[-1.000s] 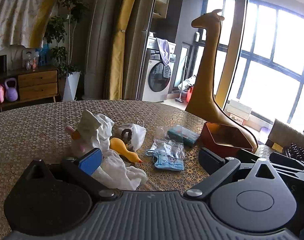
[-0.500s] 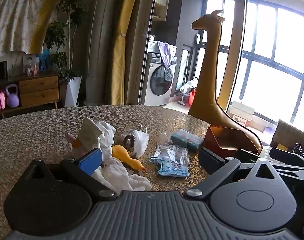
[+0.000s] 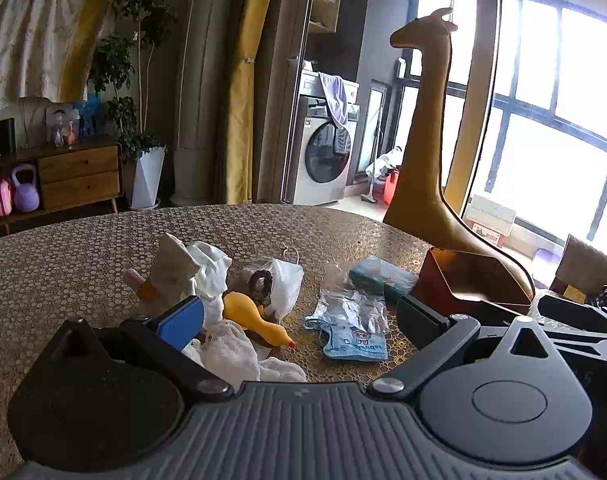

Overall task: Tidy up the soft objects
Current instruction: 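Move both tools toward the clear plastic bag and white gauze, then grasp the clear plastic bag with the right tool while the left tool grasps the white gauze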

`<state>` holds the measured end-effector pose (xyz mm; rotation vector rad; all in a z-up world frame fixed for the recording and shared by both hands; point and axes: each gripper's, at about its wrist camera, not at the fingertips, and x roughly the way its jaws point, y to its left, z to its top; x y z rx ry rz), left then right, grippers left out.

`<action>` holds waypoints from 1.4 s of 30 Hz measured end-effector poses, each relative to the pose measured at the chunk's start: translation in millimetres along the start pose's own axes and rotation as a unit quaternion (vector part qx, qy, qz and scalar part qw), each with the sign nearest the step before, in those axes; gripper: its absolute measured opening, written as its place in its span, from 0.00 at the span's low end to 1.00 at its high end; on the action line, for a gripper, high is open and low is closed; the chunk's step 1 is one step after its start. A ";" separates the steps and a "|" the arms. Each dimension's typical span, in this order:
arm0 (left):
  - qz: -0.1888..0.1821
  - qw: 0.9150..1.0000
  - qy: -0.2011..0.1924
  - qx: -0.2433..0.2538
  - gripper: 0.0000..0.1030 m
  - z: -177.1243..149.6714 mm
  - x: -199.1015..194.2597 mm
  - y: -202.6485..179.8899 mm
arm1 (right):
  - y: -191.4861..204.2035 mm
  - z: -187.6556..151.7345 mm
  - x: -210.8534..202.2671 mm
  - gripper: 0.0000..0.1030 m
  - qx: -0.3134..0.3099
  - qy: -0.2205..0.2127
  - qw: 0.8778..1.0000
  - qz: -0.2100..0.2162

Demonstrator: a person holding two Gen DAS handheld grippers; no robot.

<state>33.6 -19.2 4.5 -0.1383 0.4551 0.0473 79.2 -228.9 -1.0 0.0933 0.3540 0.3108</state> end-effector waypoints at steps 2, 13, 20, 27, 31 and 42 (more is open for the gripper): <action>-0.003 1.000 0.005 0.001 1.00 0.1 4.8 -1.6 | -0.8 1.5 1.8 0.96 0.003 -0.011 1.000 0.003; -0.004 0.999 0.034 -0.005 1.00 -4.0 24.5 2.9 | -8.6 1.8 20.5 0.95 -0.012 0.023 1.000 0.000; 0.011 0.998 0.062 -0.027 1.00 -9.1 34.2 28.6 | -6.4 -4.6 39.0 0.95 -0.026 0.060 0.998 0.013; 0.042 0.993 0.099 -0.044 1.00 -21.5 52.5 58.3 | 0.5 -13.2 65.1 0.93 -0.042 0.104 0.992 0.051; 0.045 0.990 0.124 -0.049 1.00 -29.1 68.7 66.8 | 1.8 -15.6 88.0 0.93 -0.059 0.127 0.989 0.052; 0.032 0.986 0.164 -0.028 1.00 -43.2 107.4 66.0 | -13.6 -5.5 170.3 0.92 -0.057 0.167 0.984 0.028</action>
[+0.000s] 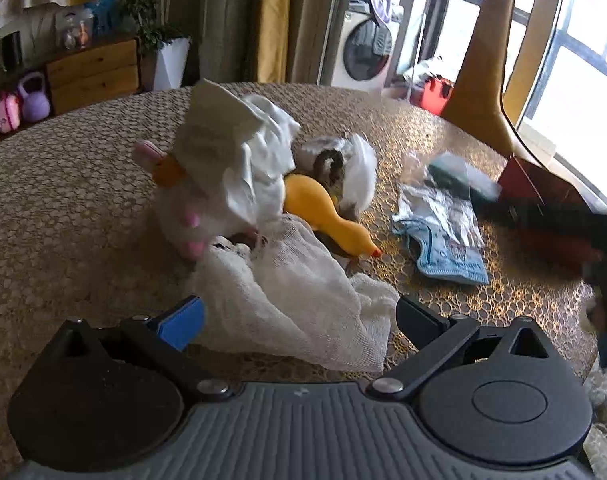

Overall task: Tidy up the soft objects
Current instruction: 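Grasp the clear plastic bag with the right tool while the left tool grasps the white gauze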

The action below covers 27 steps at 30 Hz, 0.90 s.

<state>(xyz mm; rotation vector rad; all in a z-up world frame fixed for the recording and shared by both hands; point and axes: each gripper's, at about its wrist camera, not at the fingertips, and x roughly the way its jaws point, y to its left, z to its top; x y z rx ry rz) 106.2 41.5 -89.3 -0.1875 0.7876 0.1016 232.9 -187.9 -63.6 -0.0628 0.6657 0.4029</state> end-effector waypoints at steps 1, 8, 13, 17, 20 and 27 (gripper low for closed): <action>0.001 1.000 0.002 0.003 1.00 0.1 3.2 -0.7 | -3.4 4.9 7.7 0.92 0.005 0.000 1.000 -0.006; -0.003 1.000 0.027 0.005 1.00 -0.6 27.0 -1.7 | -15.6 26.6 63.9 0.92 0.011 0.026 0.999 -0.023; -0.003 0.999 0.042 0.002 1.00 -2.0 39.6 -0.3 | -17.5 34.4 103.4 0.92 0.018 0.064 0.997 -0.035; -0.002 0.999 0.051 -0.003 1.00 -3.8 48.2 2.7 | -15.8 32.3 124.8 0.92 0.017 0.081 0.995 -0.054; 0.002 0.999 0.051 0.001 1.00 -3.9 53.2 1.5 | -13.7 28.1 135.2 0.92 0.009 0.091 0.994 -0.060; 0.006 0.999 0.049 0.003 0.99 -4.0 62.6 0.7 | -11.7 24.2 139.0 0.85 0.001 0.092 0.993 -0.077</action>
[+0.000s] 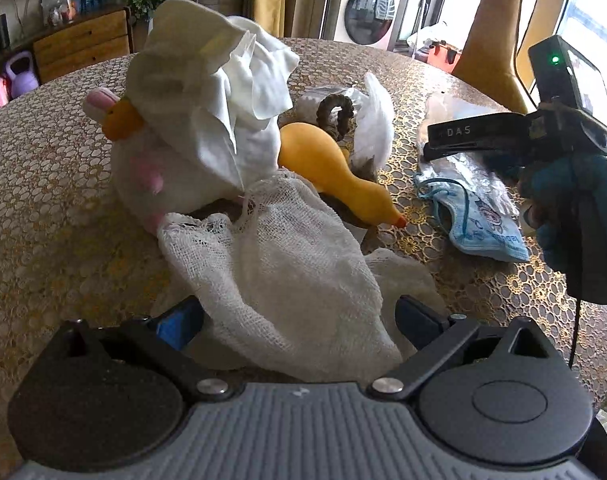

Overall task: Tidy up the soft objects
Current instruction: 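Grasp the clear plastic bag with the right tool while the left tool grasps the white gauze, then carry the bag and gauze into the brown box with both tools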

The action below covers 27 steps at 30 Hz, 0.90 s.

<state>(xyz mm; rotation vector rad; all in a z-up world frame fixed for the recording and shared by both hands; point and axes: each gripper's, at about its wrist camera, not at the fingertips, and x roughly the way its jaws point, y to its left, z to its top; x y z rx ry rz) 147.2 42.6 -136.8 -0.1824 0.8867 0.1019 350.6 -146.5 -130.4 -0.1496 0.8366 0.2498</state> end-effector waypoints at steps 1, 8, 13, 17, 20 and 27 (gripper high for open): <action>0.000 1.000 0.001 -0.001 0.99 0.5 1.0 0.3 | 3.6 2.8 -0.7 0.84 0.000 0.001 1.000 0.002; 0.011 1.000 -0.005 0.006 0.85 1.3 0.9 0.2 | 8.8 4.1 -7.9 0.45 -0.005 -0.010 1.000 0.011; 0.019 1.000 -0.009 0.003 0.57 3.1 -1.5 1.5 | 9.3 3.7 -11.0 0.15 -0.010 -0.015 1.000 0.012; 0.022 1.000 -0.013 0.002 0.33 2.9 -5.2 3.4 | 6.2 4.1 -12.7 0.01 -0.009 -0.014 1.000 0.013; 0.017 1.000 -0.017 0.000 0.22 2.7 -9.6 4.1 | -1.6 5.3 -22.5 0.00 0.005 -0.022 0.999 0.028; 0.013 0.999 -0.033 0.000 0.19 3.4 -29.0 -1.8 | -16.9 0.7 -64.9 0.00 0.008 -0.048 0.997 0.064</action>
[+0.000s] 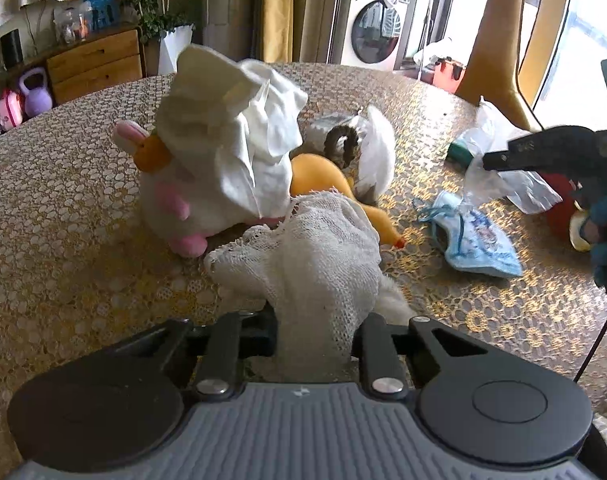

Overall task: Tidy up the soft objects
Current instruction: 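Carry the bag and gauze into the brown box with both tools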

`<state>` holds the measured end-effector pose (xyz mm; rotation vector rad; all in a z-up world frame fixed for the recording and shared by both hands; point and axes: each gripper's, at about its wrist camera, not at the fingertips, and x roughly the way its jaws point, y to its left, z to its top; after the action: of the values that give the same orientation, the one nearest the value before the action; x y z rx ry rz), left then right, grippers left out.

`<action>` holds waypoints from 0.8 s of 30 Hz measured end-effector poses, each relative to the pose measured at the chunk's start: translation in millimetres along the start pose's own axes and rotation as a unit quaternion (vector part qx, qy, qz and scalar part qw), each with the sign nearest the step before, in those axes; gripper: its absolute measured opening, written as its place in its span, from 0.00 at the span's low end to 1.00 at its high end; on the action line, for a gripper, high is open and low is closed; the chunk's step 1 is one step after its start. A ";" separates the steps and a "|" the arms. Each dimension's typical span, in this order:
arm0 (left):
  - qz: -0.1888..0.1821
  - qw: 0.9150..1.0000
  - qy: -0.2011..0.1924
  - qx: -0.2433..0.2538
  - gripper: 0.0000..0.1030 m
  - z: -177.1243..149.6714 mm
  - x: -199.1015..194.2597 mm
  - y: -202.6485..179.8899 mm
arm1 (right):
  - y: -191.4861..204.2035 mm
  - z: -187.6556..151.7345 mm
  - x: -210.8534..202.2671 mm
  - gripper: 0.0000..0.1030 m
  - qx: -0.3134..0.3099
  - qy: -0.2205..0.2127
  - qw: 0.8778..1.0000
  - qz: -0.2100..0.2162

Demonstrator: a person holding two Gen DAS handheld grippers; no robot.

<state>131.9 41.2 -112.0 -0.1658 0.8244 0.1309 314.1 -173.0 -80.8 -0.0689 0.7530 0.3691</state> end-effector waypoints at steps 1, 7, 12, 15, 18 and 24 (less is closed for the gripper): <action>-0.001 1.000 -0.002 -0.001 0.19 1.1 -4.2 -0.9 | -1.7 -0.7 -7.4 0.00 0.002 -0.004 1.000 0.007; -0.018 1.000 -0.018 -0.002 0.19 10.2 -31.8 -11.6 | -11.7 -2.6 -57.2 0.00 0.002 -0.027 0.999 0.041; -0.035 0.999 -0.032 0.004 0.20 21.2 -50.8 -26.6 | -22.9 -4.2 -92.3 0.00 -0.001 -0.048 0.997 0.055; -0.046 0.998 -0.047 0.018 0.20 30.1 -62.0 -41.1 | -31.6 -4.4 -110.9 0.00 -0.003 -0.063 0.996 0.058; -0.059 0.996 -0.056 0.036 0.20 39.6 -66.7 -60.5 | -43.8 -4.3 -126.0 0.00 0.000 -0.073 0.996 0.055; -0.088 0.991 -0.068 0.076 0.20 62.2 -64.6 -109.2 | -72.4 -8.3 -140.0 0.01 0.015 -0.083 0.996 0.032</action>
<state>152.8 -56.8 -12.2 -0.0851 0.6765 -0.0860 240.5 -284.6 3.2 0.0148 0.5964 0.4195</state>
